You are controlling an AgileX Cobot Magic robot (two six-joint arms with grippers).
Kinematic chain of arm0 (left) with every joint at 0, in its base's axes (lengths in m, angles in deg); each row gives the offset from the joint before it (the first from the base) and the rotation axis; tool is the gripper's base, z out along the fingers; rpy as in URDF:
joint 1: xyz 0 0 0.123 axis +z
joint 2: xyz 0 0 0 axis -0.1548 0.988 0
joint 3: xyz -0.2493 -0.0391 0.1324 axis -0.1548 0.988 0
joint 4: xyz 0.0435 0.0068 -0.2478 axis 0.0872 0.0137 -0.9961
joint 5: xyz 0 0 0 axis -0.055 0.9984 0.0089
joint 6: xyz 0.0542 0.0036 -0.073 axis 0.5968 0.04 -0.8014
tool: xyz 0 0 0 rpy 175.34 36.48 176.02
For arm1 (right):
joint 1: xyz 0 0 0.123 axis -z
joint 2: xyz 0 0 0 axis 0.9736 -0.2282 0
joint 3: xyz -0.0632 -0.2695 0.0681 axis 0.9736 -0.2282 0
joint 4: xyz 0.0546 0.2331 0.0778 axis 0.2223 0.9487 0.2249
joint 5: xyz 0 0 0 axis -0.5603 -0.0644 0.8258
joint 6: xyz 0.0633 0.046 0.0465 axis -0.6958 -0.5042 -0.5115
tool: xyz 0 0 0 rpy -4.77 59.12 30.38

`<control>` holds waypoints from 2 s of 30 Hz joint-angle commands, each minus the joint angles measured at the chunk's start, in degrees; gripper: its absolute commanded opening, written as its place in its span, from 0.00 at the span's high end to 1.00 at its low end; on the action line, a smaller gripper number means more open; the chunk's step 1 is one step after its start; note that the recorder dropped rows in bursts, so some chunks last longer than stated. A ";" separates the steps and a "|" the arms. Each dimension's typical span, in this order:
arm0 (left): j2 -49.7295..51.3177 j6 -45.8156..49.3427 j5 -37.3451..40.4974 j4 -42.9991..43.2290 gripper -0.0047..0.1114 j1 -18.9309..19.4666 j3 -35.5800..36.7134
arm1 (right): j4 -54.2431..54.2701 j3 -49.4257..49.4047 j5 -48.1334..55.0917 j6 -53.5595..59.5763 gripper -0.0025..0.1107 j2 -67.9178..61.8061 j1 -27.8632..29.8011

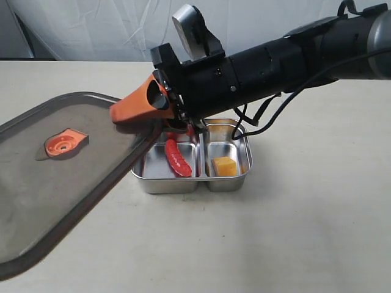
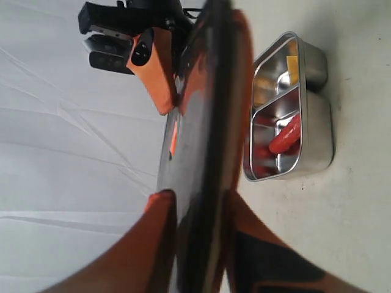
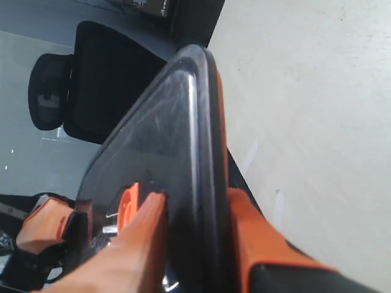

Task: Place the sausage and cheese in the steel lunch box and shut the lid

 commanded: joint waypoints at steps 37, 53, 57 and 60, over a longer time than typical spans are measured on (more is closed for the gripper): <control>0.07 -18.12 4.68 15.96 0.46 -0.11 0.20 | 8.38 -0.03 2.36 4.28 0.98 2.26 5.11; -0.72 -28.51 0.52 19.42 0.49 -0.11 0.20 | 14.05 -15.50 -23.39 9.50 0.98 12.13 12.74; -0.72 -31.69 -3.71 16.28 0.49 -0.11 0.20 | 14.05 -16.22 -25.49 9.50 0.98 13.79 12.74; -0.72 -34.68 -4.76 15.06 0.49 -0.11 0.20 | 14.05 -16.22 -25.38 8.98 0.98 15.06 12.74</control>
